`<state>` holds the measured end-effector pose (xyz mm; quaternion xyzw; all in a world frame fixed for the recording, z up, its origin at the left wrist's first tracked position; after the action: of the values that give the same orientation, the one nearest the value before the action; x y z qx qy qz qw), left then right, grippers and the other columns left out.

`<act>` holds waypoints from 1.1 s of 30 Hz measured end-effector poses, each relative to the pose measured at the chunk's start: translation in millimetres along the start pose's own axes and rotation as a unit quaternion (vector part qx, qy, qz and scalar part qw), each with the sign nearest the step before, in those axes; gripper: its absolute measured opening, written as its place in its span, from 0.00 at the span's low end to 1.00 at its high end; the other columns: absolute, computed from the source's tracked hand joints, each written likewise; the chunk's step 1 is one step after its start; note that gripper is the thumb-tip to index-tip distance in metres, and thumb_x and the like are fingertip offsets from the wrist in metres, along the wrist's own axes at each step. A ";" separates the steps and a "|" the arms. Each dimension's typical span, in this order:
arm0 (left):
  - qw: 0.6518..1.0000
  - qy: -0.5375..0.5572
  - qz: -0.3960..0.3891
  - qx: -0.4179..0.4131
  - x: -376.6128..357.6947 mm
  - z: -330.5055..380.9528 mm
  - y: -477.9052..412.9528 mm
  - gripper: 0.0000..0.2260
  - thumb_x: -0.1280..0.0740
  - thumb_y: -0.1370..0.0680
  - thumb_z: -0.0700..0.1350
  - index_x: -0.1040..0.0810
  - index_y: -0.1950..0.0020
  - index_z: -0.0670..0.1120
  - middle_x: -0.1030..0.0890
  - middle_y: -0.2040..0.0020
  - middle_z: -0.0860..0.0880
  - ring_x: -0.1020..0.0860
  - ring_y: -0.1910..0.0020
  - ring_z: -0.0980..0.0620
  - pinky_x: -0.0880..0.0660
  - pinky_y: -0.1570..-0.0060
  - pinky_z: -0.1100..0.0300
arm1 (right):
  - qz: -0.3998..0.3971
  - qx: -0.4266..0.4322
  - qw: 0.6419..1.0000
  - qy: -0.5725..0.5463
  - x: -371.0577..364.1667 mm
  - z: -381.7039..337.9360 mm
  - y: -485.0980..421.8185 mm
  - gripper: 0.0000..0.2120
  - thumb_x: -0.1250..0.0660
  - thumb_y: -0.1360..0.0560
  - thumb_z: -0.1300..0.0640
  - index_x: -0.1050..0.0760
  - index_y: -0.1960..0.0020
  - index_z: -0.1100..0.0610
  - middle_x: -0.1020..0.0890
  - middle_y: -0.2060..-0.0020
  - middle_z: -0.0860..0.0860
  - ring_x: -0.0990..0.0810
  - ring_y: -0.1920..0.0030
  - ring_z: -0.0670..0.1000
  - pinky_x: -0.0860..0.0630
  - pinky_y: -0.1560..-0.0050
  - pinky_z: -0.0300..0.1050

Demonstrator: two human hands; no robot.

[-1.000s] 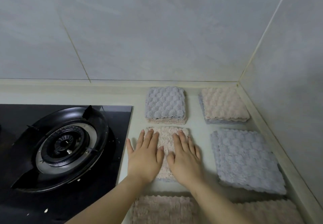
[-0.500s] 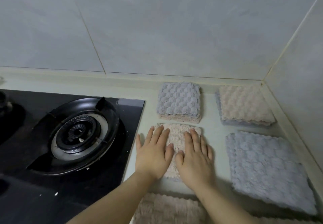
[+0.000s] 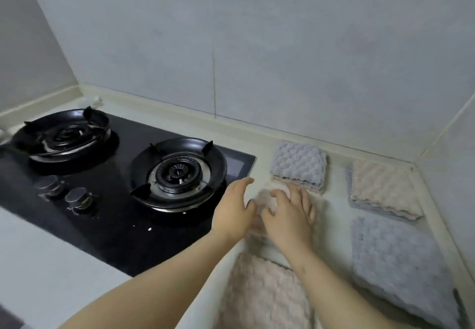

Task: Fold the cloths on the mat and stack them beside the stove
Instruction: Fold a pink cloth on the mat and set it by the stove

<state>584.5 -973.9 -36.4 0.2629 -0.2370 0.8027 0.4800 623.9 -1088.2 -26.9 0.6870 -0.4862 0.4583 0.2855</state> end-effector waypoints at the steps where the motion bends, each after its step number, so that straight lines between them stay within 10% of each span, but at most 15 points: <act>1: 1.000 0.021 0.014 0.013 19.3 -3.6 4.7 0.19 0.40 0.23 0.40 0.31 0.33 0.48 0.28 0.37 0.54 0.29 0.39 0.57 0.34 0.44 0.65 | 0.002 0.017 1.000 -0.014 2.2 -18.4 2.3 0.19 0.41 0.25 0.52 0.32 0.34 0.47 0.43 0.26 0.47 0.51 0.25 0.51 0.53 0.27 0.49; 18: 0.952 0.060 0.252 0.165 425.1 -215.9 172.7 0.12 0.39 0.22 0.43 0.25 0.40 0.52 0.23 0.47 0.56 0.24 0.50 0.57 0.31 0.52 0.65 | -0.136 0.209 0.946 -0.208 -117.7 -441.6 134.4 0.10 0.39 0.25 0.53 0.24 0.45 0.47 0.24 0.42 0.44 0.31 0.37 0.51 0.33 0.38 0.47; 33: 0.917 0.074 0.295 0.259 564.0 -384.9 201.7 0.09 0.40 0.21 0.43 0.24 0.43 0.51 0.23 0.46 0.55 0.23 0.47 0.54 0.30 0.50 0.63 | -0.236 0.254 0.916 -0.203 -252.6 -631.4 146.0 0.10 0.40 0.24 0.54 0.26 0.44 0.49 0.26 0.40 0.46 0.30 0.39 0.49 0.32 0.41 0.45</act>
<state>102.9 -452.2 15.7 0.2356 -0.0517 0.9583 0.1531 238.8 -509.7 -0.7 0.9096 -0.2248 0.3358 0.0964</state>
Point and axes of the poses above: each hand's wrist, its own y-axis away from the middle knuckle, its own x-axis out of the back of the hand, z = x × y, the point moved 5 cm from there along -y, towards the middle knuckle
